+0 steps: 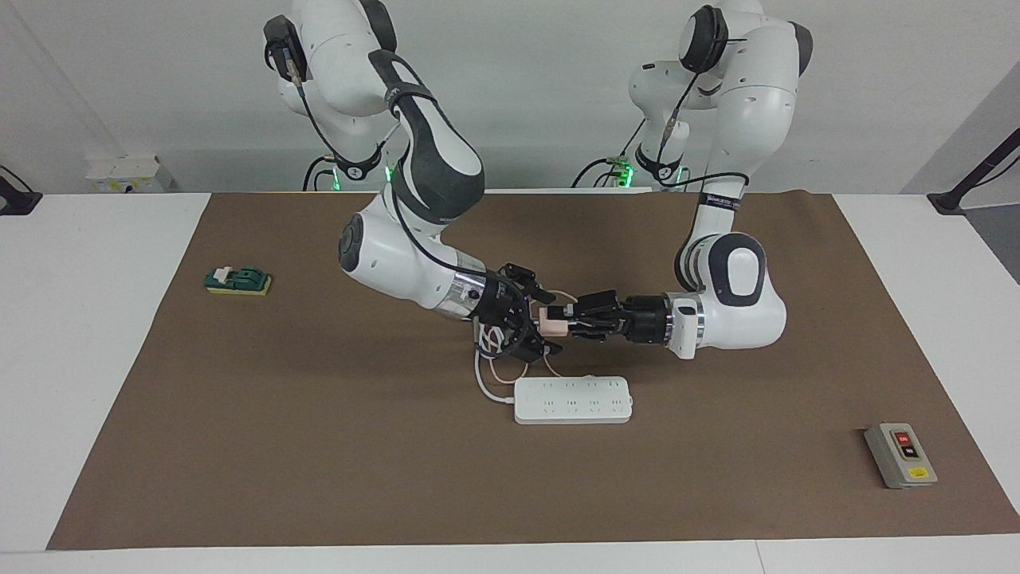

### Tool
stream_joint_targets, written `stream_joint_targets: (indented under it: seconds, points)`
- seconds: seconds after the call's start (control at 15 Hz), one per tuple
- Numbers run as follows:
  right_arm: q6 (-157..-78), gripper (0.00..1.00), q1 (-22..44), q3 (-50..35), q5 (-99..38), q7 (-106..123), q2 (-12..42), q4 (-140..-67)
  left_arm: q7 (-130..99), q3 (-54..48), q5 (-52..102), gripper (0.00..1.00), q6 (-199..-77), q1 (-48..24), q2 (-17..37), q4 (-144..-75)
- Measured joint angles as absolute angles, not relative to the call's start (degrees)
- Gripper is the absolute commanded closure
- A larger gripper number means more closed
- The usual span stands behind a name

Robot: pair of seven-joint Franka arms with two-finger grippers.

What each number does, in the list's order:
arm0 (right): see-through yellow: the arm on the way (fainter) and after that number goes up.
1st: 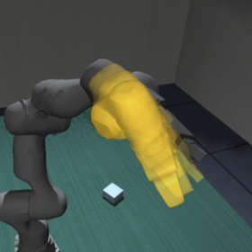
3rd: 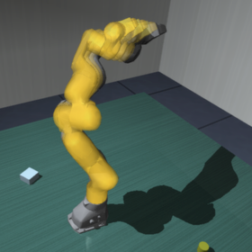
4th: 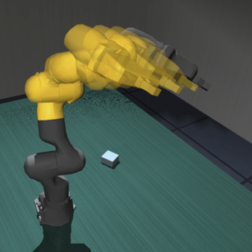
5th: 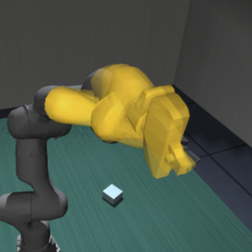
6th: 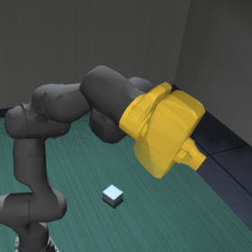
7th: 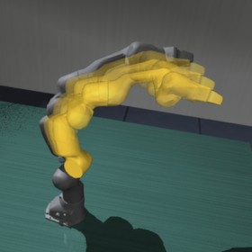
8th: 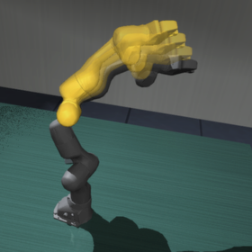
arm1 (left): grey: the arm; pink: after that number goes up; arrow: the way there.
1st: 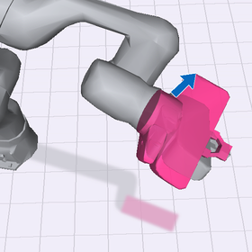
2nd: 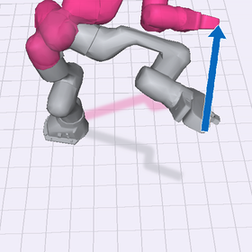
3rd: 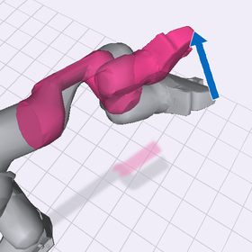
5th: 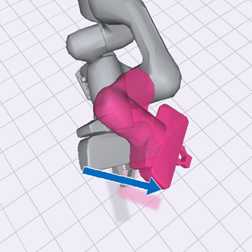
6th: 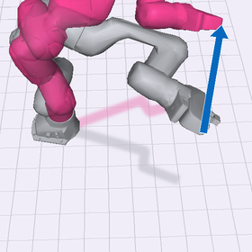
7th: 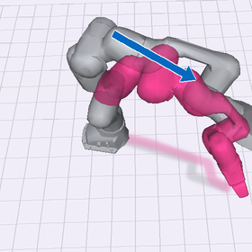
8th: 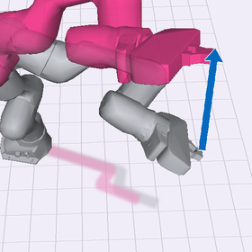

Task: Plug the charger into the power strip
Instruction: 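Pass the charger from the right gripper to the left gripper, then carry the charger with the left gripper while the right gripper withdraws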

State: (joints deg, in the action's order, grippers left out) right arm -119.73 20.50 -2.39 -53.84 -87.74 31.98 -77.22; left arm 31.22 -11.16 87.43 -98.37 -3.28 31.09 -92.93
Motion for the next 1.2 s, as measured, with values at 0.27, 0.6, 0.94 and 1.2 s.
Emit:
stream_joint_targets:
  seconds: [0.27, 0.6, 0.94, 1.2]
  points:
    - [-119.19, 0.00, 19.59, -2.20, -53.84, -87.92, 31.98, -76.41, 31.16, -10.96, 82.59, 0.91, -92.79, 2.02, 28.81, -92.88]
    - [-112.67, 0.00, 14.10, -1.55, -53.84, -87.95, 30.75, -74.96, 31.14, -10.82, 79.04, 0.91, -86.80, 8.40, 26.48, -92.79]
    - [-105.44, 0.00, 8.06, -0.88, -45.14, -87.55, 26.39, -74.57, 31.15, -10.78, 67.39, 0.92, -84.33, 12.66, 25.02, -87.75]
    - [-99.40, 0.00, 5.47, -0.78, -37.46, -79.95, 22.92, -74.43, 31.17, -11.42, 52.78, 0.92, -85.08, 10.73, 24.90, -84.68]
